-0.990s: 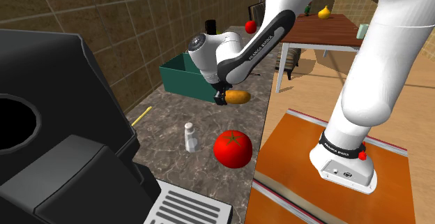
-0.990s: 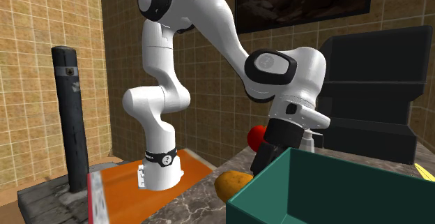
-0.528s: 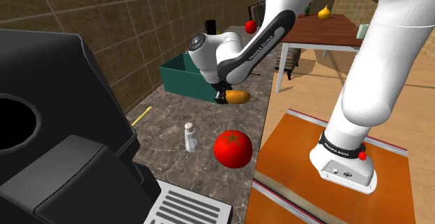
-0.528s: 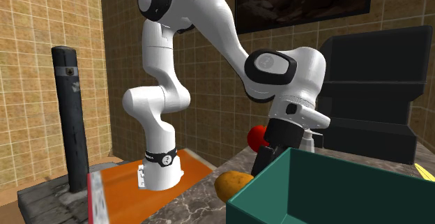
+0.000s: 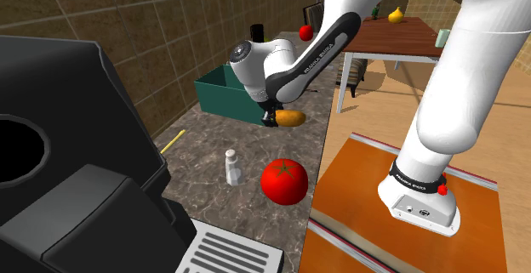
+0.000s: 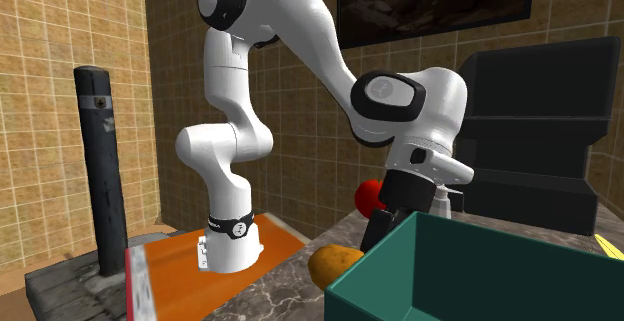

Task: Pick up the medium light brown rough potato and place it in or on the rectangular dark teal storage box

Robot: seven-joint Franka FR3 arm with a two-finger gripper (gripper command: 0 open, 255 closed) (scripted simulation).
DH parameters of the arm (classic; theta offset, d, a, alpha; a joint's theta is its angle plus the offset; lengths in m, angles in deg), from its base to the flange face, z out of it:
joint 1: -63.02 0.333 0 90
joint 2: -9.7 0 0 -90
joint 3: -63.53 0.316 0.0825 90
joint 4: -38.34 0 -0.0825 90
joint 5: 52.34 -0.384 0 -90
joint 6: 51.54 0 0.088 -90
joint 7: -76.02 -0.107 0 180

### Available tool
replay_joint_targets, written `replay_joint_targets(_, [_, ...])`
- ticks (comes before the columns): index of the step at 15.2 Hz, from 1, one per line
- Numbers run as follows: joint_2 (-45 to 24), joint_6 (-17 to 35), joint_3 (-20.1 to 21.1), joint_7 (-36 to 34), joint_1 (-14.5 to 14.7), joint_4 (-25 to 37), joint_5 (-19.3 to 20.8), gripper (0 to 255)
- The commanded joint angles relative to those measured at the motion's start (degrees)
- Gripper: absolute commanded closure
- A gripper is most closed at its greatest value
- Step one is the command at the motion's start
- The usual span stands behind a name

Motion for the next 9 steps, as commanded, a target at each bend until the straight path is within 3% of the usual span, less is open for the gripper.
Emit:
replay_joint_targets(1, [-0.33, 0.03, -0.15, 0.13, -0.15, 0.01, -0.04, 255])
replay_joint_targets(9, [3.92, -4.61, 0.09, 4.13, 0.02, 1.7, -3.08, 255])
